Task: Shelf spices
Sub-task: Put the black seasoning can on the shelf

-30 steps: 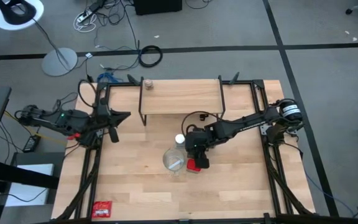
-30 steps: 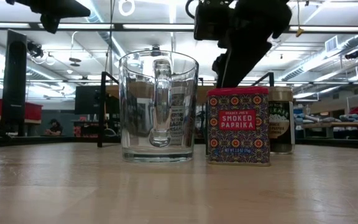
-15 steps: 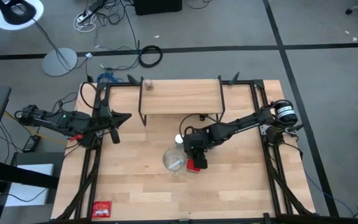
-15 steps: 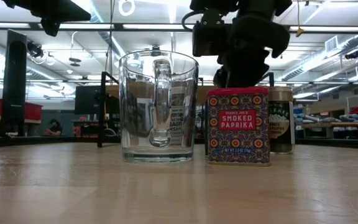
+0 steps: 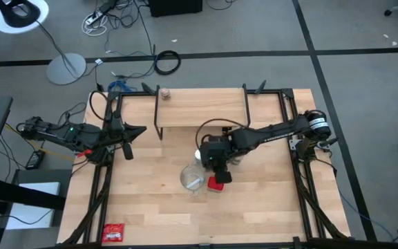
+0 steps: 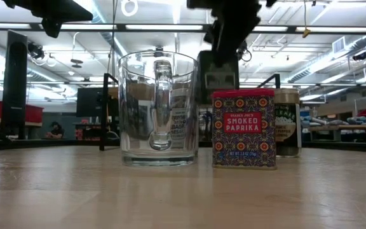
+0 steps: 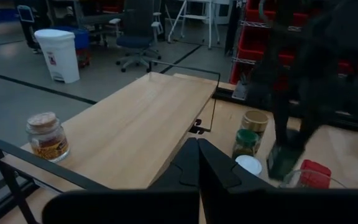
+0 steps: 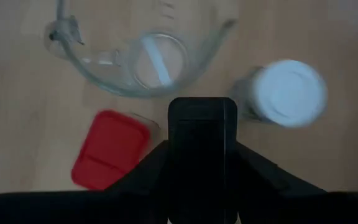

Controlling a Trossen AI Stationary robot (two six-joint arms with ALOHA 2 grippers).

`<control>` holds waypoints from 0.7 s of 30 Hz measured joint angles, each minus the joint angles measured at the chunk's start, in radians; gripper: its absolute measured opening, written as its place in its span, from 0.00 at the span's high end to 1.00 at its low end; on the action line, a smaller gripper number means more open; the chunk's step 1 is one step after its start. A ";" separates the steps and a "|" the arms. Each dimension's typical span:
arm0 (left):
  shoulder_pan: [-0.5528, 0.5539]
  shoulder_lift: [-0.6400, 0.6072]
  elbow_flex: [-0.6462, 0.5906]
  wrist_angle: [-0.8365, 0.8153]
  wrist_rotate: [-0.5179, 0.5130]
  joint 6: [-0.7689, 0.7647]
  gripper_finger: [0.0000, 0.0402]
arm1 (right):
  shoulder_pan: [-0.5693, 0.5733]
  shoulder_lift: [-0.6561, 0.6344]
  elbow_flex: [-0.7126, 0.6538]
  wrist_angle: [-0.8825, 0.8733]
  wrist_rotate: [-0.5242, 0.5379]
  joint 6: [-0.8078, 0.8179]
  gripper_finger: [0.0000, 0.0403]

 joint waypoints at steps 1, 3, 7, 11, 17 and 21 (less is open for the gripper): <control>0.000 0.000 0.000 0.000 0.001 -0.001 1.00 | -0.004 0.000 0.033 -0.048 0.018 -0.008 0.68; 0.000 0.000 0.000 0.000 0.002 -0.003 1.00 | -0.013 0.000 0.101 -0.131 0.062 -0.025 0.68; 0.000 0.000 0.000 0.000 0.002 -0.003 1.00 | -0.045 -0.001 0.219 -0.198 0.124 -0.103 0.68; 0.000 0.000 0.000 0.000 0.002 -0.003 1.00 | -0.108 -0.001 0.303 -0.147 0.131 -0.233 0.68; 0.000 0.000 0.000 0.000 0.002 -0.004 1.00 | -0.243 -0.001 0.327 -0.018 0.130 -0.378 0.68; 0.000 0.001 0.000 -0.001 0.002 -0.004 1.00 | -0.335 0.017 0.327 0.095 0.099 -0.449 0.68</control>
